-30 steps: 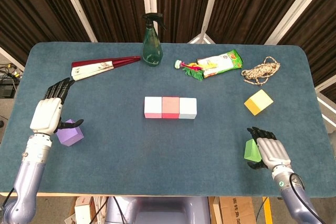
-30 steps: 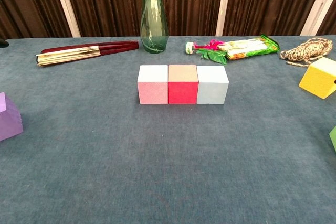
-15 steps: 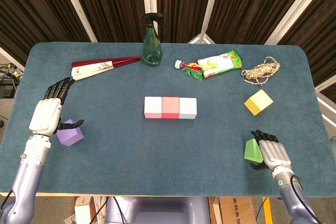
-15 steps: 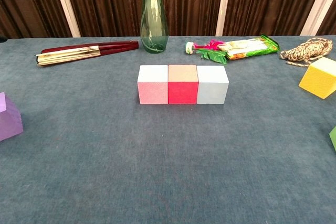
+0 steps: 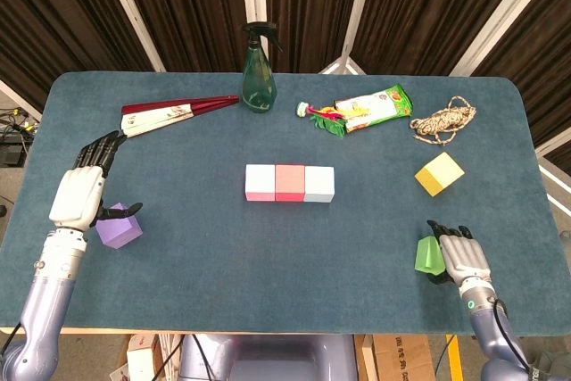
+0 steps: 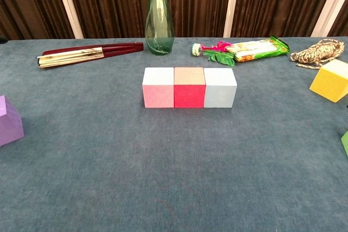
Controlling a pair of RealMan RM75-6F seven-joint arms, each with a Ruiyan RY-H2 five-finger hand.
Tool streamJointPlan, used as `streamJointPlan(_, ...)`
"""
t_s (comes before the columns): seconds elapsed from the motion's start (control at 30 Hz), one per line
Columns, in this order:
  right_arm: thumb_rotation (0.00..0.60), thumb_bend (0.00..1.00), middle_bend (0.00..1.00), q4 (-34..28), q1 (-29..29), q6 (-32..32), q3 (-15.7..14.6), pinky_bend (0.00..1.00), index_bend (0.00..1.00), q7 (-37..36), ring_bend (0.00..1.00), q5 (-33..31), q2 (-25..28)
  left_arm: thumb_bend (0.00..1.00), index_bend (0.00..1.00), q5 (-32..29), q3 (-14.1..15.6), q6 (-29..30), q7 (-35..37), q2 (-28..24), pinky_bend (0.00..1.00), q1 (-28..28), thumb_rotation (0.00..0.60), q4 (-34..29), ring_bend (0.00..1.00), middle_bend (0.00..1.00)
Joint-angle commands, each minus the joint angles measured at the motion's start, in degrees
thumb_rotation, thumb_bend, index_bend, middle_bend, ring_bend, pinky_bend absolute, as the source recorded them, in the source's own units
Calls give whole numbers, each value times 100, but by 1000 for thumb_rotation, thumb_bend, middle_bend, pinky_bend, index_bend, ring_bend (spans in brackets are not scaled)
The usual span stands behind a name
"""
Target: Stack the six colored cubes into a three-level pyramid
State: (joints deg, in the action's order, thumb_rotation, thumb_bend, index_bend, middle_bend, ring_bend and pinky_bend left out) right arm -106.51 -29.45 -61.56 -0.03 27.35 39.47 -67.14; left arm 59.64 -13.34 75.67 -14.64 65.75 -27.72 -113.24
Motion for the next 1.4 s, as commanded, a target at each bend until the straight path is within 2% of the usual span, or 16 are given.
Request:
streamJointPlan(0.03,600,260,415,156,18,-67,-4,414,222,11,447,81,-106,65,0,1,-3,-10,8,-1,0,4,600,2,0,0)
streamJointPlan(0.1,600,269,460,220,60,-148,23,485,279,-58,493,200,-155,65,0,5,-7,-24,19,-1,0,7,600,0,0,0)
streamJointPlan(0.33,600,273,474,59,178,-403,231,495,302,-423,507,686,-48,65,0,33,-18,-30,24,-16,0,22,600,-13,0,0)
streamJointPlan(0.57,600,272,474,-673,-10,-291,765,495,302,-774,508,839,586,65,0,47,-16,-48,5,-32,0,33,600,-25,0,0)
streamJointPlan(0.73,600,271,474,-947,-332,100,1191,495,302,-1021,508,936,944,65,0,23,-18,-76,-22,-23,0,25,600,-13,0,0)
streamJointPlan(0.87,600,272,474,-974,-871,653,1465,495,302,-847,508,617,1106,65,0,-7,-30,-85,-38,-14,0,22,600,2,0,0)
streamJointPlan(0.97,600,272,474,-873,-1291,903,1549,495,302,-557,507,231,1044,66,0,-54,-64,-87,-12,-21,0,23,600,-27,0,0)
streamJointPlan(1.1,600,272,474,-620,-1985,1126,1606,495,302,-128,508,-617,724,66,0,-81,-98,-92,10,-58,0,26,600,-77,0,0)
streamJointPlan(1.4,600,272,474,78,-3194,1169,1613,495,302,552,508,-1707,-147,66,0,-195,-186,-223,248,-191,0,39,600,-85,0,0)
